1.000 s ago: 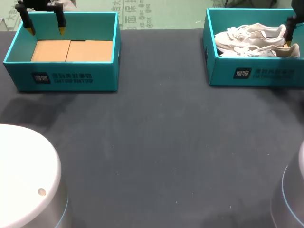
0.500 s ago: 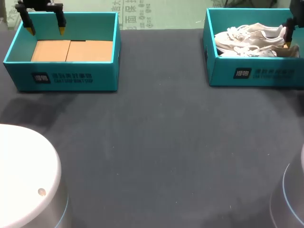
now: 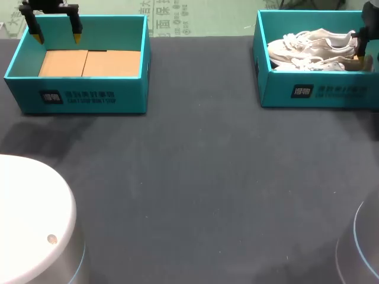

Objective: Take the shoe out of the shoebox, open the shoe tongue, remove and reinsert the insole, then place the shoe into the shoebox

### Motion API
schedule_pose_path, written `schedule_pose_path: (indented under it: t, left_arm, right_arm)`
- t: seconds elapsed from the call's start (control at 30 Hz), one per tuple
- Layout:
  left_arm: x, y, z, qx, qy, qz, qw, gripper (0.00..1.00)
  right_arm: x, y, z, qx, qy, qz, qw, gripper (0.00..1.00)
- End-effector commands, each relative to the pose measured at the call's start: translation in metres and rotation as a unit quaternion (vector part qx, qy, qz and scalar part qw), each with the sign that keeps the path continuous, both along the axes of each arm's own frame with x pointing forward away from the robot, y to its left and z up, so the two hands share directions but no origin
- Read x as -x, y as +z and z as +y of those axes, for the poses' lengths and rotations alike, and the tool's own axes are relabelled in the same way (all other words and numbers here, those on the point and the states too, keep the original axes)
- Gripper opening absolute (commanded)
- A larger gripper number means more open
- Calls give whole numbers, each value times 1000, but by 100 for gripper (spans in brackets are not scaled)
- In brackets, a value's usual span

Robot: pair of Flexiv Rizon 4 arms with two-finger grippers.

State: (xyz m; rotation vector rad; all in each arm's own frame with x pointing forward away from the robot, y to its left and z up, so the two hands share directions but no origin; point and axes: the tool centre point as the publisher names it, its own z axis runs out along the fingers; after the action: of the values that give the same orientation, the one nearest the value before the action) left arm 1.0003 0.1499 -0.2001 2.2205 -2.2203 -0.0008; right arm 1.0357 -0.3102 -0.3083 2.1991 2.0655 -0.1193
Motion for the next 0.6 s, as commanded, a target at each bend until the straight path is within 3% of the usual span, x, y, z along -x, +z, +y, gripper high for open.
schedule_pose_path:
  t: [0.03,0.3,0.6]
  left_arm:
    - [0,0,0,0,0,0,1000,100]
    - [0,0,0,0,0,0,1000,100]
    - [0,0,0,0,0,0,1000,100]
  right_arm:
    - [-5,-4,-1,-1,-3,3,1000,62]
    - [-5,-13,-2,-4,-12,6,1000,65]
    - [-4,-24,-2,-7,-19,9,1000,60]
